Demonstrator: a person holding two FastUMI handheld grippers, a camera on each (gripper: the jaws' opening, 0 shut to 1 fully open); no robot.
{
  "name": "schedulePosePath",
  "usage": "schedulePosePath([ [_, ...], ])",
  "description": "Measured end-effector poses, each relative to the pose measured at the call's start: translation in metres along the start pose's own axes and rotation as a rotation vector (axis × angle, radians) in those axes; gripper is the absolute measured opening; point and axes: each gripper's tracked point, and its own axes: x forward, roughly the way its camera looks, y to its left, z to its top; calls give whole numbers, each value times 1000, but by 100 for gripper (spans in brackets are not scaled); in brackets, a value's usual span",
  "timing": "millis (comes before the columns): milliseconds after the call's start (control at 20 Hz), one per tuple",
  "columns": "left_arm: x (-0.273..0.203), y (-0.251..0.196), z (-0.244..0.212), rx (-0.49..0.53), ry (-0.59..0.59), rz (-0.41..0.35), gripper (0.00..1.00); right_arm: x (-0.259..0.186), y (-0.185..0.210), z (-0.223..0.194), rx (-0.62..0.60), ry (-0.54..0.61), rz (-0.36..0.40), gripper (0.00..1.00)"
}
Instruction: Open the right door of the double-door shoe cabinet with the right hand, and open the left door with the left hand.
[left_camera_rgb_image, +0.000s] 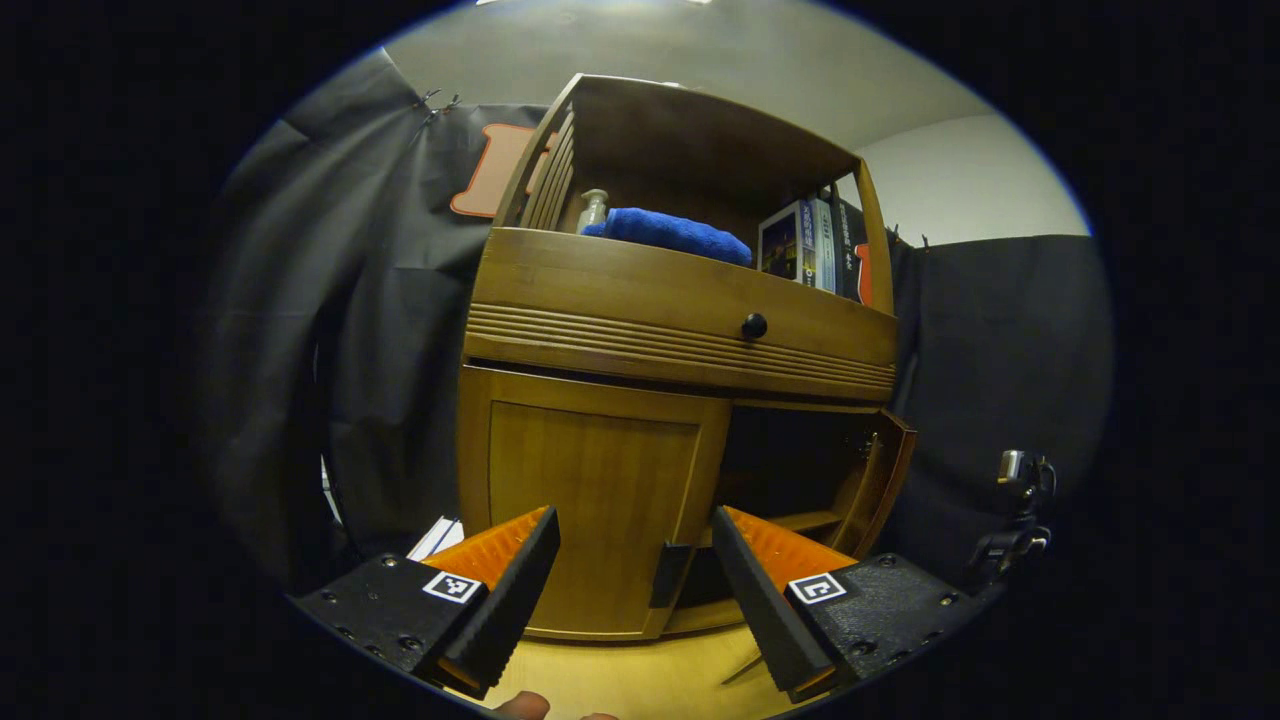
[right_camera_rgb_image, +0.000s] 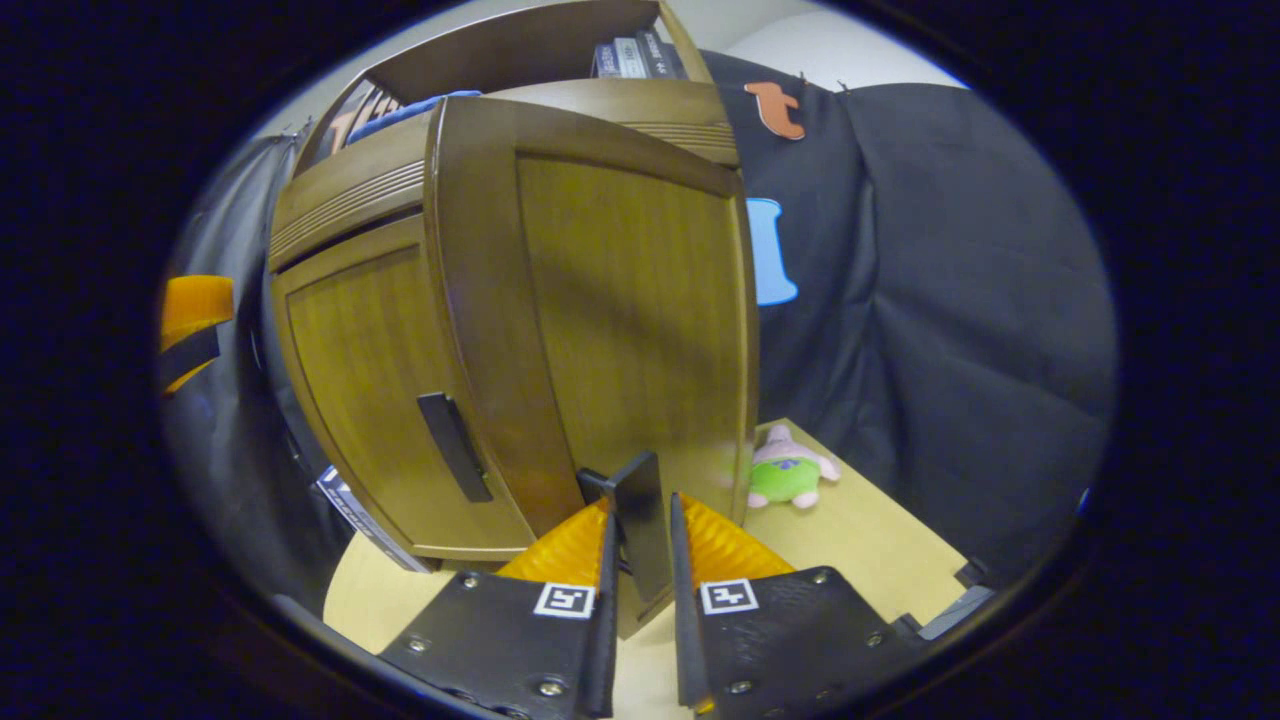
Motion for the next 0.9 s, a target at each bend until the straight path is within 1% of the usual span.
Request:
schedulePosePath([
  [300, 6, -20, -10, -10, 21, -51, 96, -12, -36, 2, 26, 6, -46, 24],
  [450, 9, -32, -14, -19, 32, -77, 96, -19, -55, 1, 17, 6, -69, 24],
  [650, 11, -40, -17, -9, 36, -93, 96, -23, -72, 1, 14, 8, -52, 24],
  [700, 11, -41, -18, -10, 39, -93, 96, -29, -77, -2, 16, 25, -60, 24],
  [800, 14, -44, -21, -14, 44, -94, 96, -27, -91, 1, 35, 24, -65, 11],
  [900, 16, -47, -22, -21, 49, -97, 96, -31, -104, 3, 32, 23, -85, 11],
])
